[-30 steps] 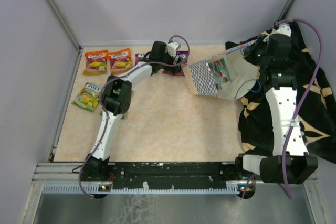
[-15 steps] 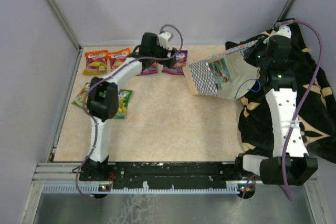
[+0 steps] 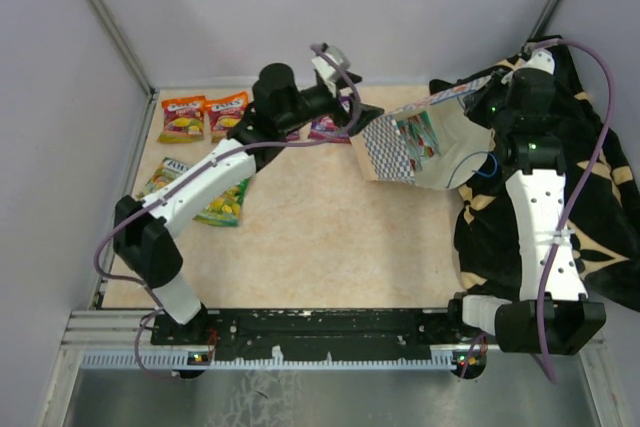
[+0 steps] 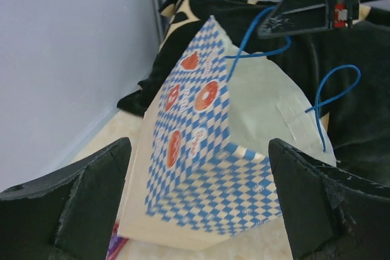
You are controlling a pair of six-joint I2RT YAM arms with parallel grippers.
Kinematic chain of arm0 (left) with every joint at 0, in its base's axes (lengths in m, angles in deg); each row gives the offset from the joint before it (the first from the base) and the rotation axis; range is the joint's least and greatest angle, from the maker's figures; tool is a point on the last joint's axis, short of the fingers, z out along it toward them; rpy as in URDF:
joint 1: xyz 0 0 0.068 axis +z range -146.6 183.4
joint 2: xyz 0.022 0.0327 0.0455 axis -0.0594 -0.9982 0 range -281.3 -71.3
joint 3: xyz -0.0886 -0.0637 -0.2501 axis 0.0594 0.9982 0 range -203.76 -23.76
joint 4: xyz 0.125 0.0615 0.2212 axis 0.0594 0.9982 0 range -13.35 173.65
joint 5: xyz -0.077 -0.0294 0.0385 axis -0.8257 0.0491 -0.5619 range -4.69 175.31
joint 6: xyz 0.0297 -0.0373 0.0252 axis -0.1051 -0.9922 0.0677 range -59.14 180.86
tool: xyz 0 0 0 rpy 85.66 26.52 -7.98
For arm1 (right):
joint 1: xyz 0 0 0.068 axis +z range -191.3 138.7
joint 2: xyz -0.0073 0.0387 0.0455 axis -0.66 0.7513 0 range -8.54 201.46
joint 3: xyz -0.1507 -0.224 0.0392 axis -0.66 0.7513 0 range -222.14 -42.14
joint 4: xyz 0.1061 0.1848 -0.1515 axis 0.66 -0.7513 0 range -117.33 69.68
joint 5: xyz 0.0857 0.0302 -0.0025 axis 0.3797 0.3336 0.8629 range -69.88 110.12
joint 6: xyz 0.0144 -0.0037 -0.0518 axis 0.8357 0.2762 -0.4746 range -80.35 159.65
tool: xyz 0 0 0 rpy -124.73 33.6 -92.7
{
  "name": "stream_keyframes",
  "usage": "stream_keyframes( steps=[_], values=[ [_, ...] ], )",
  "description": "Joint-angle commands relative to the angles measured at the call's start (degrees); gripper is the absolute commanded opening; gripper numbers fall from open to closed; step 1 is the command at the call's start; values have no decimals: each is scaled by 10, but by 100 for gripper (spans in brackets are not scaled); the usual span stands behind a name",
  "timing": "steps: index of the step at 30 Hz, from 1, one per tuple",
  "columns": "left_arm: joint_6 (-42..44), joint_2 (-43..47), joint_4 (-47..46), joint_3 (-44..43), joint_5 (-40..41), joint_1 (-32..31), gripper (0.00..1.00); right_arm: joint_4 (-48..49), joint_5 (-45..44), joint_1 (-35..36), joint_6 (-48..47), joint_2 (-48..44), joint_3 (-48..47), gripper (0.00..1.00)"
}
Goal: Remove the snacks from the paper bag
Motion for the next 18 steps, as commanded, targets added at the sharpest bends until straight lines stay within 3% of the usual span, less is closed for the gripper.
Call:
stream_keyframes(
  steps=[1,10,18],
  values=[
    [159,-56,24,-81,-3,-58,100,30,19,-4,-13,-29,3,0],
    [271,-264,71,-320,-50,-90,100,30,48,-4,-27,-66,33,0],
    [369,-344,91,-376,12,-135,100,28,59,-4,-28,-82,56,0]
  ],
)
